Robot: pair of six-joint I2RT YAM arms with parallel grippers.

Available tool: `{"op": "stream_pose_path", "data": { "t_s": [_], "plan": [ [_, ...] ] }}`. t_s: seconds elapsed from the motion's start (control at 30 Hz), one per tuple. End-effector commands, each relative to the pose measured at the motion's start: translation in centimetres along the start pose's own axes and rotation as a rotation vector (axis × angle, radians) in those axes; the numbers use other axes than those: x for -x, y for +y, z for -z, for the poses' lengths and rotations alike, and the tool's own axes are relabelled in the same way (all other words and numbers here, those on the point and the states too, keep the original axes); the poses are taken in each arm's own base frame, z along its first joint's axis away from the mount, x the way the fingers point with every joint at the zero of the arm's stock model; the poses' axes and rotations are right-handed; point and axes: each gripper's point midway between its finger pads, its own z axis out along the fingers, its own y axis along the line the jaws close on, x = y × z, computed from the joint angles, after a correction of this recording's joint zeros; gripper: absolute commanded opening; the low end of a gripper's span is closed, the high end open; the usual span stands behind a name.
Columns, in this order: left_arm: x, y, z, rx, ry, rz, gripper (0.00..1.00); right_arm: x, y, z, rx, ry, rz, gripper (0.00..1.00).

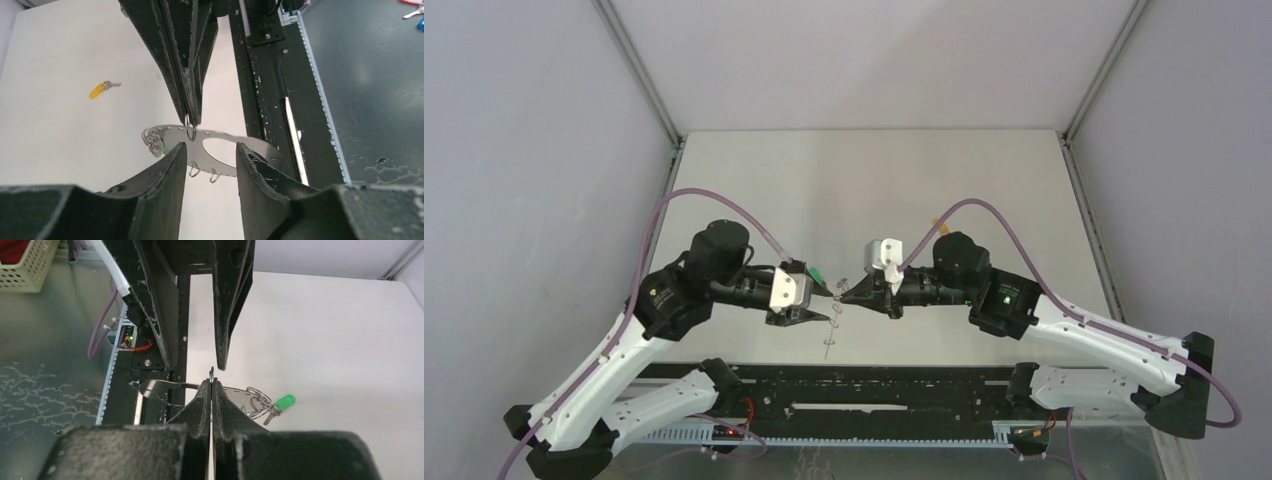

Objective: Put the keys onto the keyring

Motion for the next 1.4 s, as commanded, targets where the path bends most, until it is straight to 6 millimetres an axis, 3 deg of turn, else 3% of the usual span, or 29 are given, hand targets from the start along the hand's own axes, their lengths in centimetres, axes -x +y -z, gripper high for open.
{"op": "stream_pose_path", "data": {
  "t_s": [0.0,0.37,0.57,1.03,1.17,1.27,1.37],
  "plan": [
    [2.6,-1.1,1.1,-0.030,-0.072,-0.015,0.45,5.0,0.9,1.9,0.039,-0.238,0.004,0.00],
    [4.5,0.4,0.3,0.014,-0.157,0.051,0.40,5.3,1.7,2.1,0.096,-0.275,-0.041,0.00],
    [5.0,0.0,0.4,-0.005,-0.180,0.076,0.38,5.4,1.7,2.0,0.102,-0.280,-0.037,0.00],
    [4.7,-0.6,0.1,-0.033,-0.183,0.123,0.14,5.4,1.5,1.8,0.079,-0.282,-0.035,0.00],
    [4.0,-0.8,0.1,-0.028,-0.161,0.127,0.15,5.5,1.4,1.9,0.071,-0.284,-0.032,0.00],
    [3.9,-0.8,0.2,-0.029,-0.162,0.123,0.25,5.5,1.4,1.9,0.070,-0.290,-0.032,0.00],
    [4.1,-0.8,0.2,-0.026,-0.169,0.115,0.27,5.6,1.6,1.7,0.077,-0.294,-0.034,0.00]
  ]
}}
